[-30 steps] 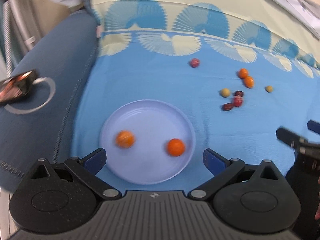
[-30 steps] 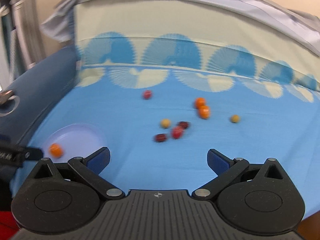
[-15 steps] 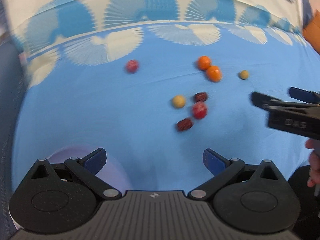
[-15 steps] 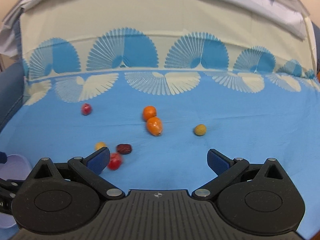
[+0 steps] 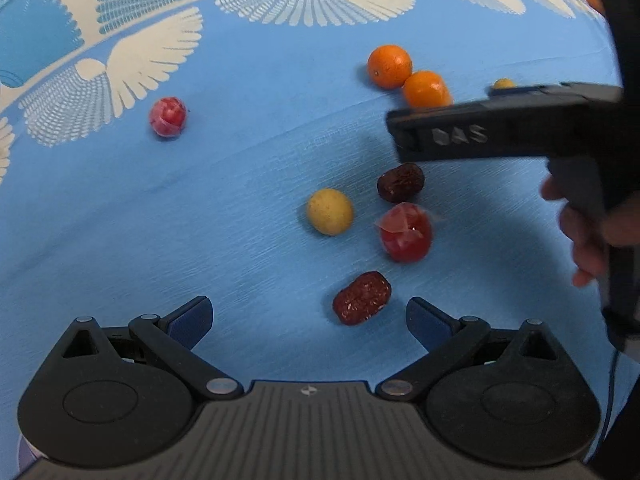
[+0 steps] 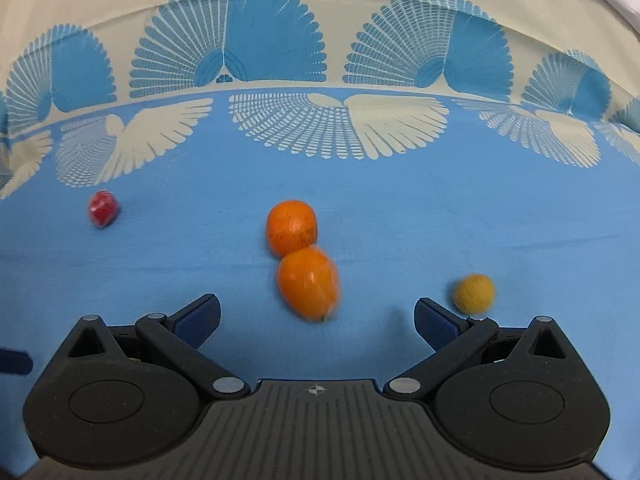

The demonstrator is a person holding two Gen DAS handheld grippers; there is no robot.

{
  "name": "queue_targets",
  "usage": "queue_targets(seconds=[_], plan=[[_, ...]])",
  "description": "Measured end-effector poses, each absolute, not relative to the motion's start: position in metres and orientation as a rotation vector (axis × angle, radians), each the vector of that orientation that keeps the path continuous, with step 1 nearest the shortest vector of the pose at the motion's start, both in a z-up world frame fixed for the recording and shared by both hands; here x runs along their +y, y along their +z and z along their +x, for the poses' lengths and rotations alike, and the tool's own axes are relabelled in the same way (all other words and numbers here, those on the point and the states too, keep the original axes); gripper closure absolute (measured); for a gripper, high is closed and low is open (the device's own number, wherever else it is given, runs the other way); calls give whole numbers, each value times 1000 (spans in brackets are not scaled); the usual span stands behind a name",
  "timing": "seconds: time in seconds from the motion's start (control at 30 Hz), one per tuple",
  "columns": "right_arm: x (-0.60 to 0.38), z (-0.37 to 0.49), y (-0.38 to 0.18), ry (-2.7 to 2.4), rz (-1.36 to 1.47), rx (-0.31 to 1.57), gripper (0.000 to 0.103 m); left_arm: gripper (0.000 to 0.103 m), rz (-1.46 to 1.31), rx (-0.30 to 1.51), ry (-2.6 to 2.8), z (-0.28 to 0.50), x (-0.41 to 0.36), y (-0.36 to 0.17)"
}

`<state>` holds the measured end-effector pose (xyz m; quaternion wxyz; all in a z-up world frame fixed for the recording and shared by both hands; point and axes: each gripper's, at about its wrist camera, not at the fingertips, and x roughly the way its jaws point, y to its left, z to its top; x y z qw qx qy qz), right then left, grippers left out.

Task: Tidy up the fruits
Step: 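Grasp a large wrapped orange with the right tool while the left tool grasps a red date, then carry the wrapped orange in the right tool over the plate while the left tool carries the date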

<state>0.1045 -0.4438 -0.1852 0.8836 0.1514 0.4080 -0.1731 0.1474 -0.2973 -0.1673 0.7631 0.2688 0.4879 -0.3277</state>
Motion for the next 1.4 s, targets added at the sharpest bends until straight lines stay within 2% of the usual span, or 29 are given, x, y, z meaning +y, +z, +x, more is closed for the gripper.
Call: queue_targets(seconds=[0.1, 0.33, 0.37, 0.4, 0.43, 0.47, 0.63, 0.8, 1.03, 1.4], plan=[[-445, 114, -203, -353, 288, 872, 1, 0, 594, 1054, -712, 149, -299, -173], [-441, 109, -204, -348, 257, 814, 1, 2, 573, 1049, -718, 152, -298, -173], [-443, 109, -203, -342, 265, 815, 13, 18, 571, 1035, -731, 148, -297, -170], [-442, 107, -199, -348, 265, 800, 29, 48, 568, 1026, -771, 145, -296, -165], [-442, 104, -195, -353, 261, 782, 66, 65, 569, 1027, -813, 138, -296, -160], [-444, 103, -192, -349, 274, 789, 69, 70, 581, 1026, -823, 134, -297, -156], [-454, 79, -179, -421, 372, 825, 69, 70, 525, 990, -783, 126, -282, -135], [-430, 21, -140, -428, 399, 782, 69, 70, 460, 948, -731, 111, -243, -92], [-358, -47, -85, -295, 442, 771, 69, 70, 414, 954, -630, 65, -171, -35], [-235, -81, -2, 19, 357, 712, 69, 70, 304, 945, -464, -2, -50, 4]])
